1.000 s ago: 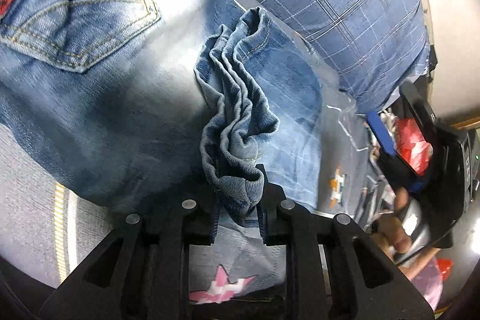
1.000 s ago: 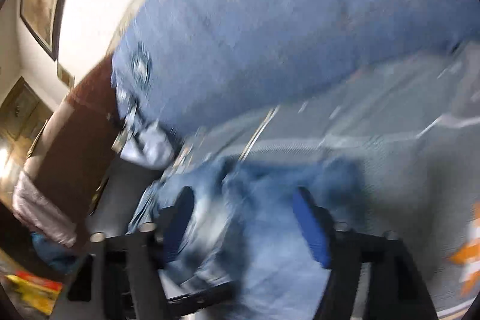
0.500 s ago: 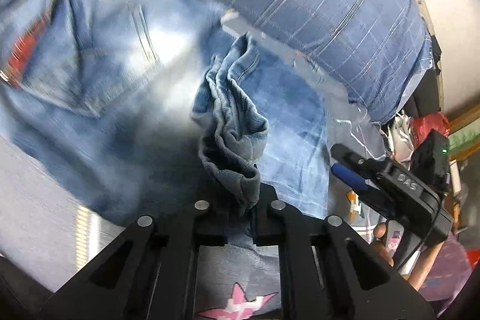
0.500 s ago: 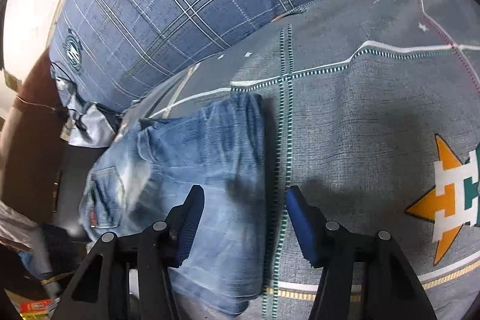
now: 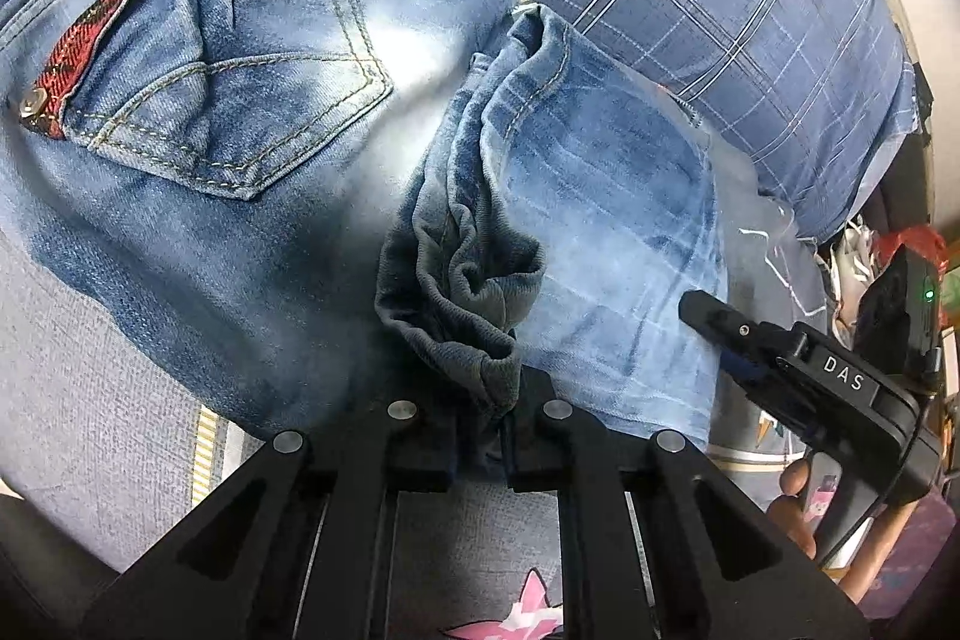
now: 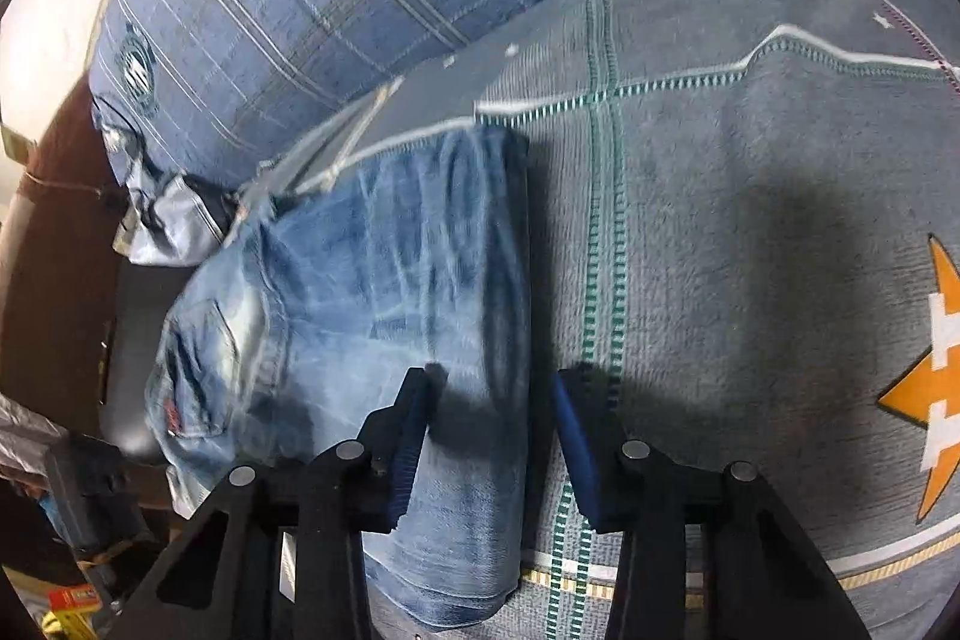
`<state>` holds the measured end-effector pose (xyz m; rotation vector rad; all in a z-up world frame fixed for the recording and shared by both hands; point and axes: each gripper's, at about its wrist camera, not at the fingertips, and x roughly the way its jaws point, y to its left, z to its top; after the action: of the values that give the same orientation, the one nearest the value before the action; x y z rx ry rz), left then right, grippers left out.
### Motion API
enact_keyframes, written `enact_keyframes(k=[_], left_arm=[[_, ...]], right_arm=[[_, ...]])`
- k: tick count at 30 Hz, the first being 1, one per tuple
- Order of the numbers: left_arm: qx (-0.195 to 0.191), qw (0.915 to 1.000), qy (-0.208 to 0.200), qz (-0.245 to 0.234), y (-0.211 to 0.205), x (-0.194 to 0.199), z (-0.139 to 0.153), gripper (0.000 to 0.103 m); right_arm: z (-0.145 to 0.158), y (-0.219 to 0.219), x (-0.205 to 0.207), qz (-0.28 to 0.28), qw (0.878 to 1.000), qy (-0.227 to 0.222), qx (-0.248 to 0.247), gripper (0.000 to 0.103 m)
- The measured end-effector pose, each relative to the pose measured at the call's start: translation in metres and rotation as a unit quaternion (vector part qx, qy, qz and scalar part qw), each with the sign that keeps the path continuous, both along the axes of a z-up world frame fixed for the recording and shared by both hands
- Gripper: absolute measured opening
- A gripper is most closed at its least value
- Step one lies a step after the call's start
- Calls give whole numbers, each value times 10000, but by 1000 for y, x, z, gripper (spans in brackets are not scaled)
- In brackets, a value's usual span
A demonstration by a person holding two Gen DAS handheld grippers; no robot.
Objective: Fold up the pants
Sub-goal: 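Open the right tool while the left tool lowers and releases the cuffs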
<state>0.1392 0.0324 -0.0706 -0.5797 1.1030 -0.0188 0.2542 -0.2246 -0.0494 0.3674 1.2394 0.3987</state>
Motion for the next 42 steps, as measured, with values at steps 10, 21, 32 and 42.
enact_keyframes(k=[10, 21, 32, 42], left_arm=[[-85, 9993, -121, -340, -27, 19, 19, 9], [-126, 9914, -237, -1278, -110, 55, 19, 9], [-622, 9816, -260, -1787, -91, 33, 14, 15], [-914, 9786, -1127, -1456, -31, -15, 70, 46]], right_arm=[[44, 5, -9, 26, 9960, -892, -63, 6], [86, -70, -4, -776, 9828, -1583, -549, 7], [52, -81, 8, -1119, 9843, -741, -1150, 22], [105, -70, -47, -765, 9666, -2329, 741, 65]])
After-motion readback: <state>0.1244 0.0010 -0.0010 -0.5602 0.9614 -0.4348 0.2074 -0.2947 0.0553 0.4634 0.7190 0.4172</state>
